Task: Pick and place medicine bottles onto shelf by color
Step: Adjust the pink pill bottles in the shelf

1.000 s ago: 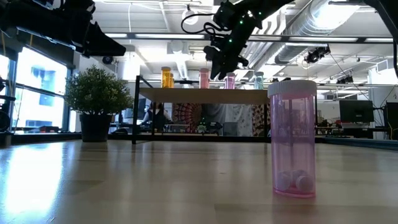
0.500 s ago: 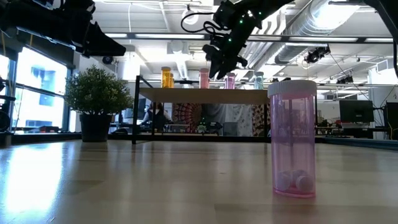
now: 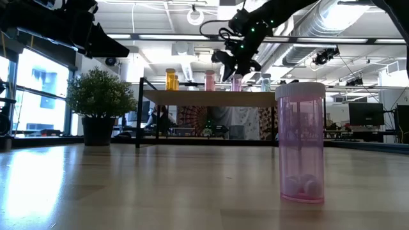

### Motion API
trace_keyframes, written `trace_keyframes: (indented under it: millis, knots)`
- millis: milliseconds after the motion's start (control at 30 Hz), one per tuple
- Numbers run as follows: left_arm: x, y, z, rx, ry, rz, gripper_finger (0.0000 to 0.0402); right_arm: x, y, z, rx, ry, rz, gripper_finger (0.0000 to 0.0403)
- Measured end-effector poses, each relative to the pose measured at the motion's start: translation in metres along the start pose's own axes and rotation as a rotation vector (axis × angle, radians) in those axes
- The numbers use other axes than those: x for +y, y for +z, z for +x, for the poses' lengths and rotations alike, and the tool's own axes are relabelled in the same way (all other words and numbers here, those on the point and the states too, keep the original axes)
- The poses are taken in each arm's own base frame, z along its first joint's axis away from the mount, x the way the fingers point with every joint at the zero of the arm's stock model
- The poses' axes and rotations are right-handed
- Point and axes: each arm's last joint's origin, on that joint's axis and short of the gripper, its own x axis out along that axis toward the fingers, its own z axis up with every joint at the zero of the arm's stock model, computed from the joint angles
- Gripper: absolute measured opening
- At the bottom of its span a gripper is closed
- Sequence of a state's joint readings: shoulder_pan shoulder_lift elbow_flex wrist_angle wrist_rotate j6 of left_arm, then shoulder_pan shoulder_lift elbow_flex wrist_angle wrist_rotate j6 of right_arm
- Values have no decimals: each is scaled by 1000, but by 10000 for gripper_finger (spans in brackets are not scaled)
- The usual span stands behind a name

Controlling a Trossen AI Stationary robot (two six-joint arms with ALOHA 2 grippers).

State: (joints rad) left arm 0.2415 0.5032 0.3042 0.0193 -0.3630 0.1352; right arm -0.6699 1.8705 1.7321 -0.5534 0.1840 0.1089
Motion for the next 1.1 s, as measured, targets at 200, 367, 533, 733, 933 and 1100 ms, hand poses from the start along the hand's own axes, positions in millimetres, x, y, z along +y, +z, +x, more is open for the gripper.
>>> trace_keyframes:
  millis: [200,367,533,733,933,1100]
  knots:
    - [0,0,0,1,5,0,200,4,-4,5,35,35,-4,178]
    - [0,0,0,2,15,0,200,21,-11,7,60,38,-73,178]
    - [0,0,0,2,15,-1,200,22,-11,6,61,34,-76,178]
    - [0,0,0,2,15,-1,200,22,-14,5,88,31,-72,178]
    - [0,0,0,2,15,-1,200,28,-15,4,90,51,-92,178]
    - [0,0,0,2,15,-1,200,33,-15,3,87,60,-106,178]
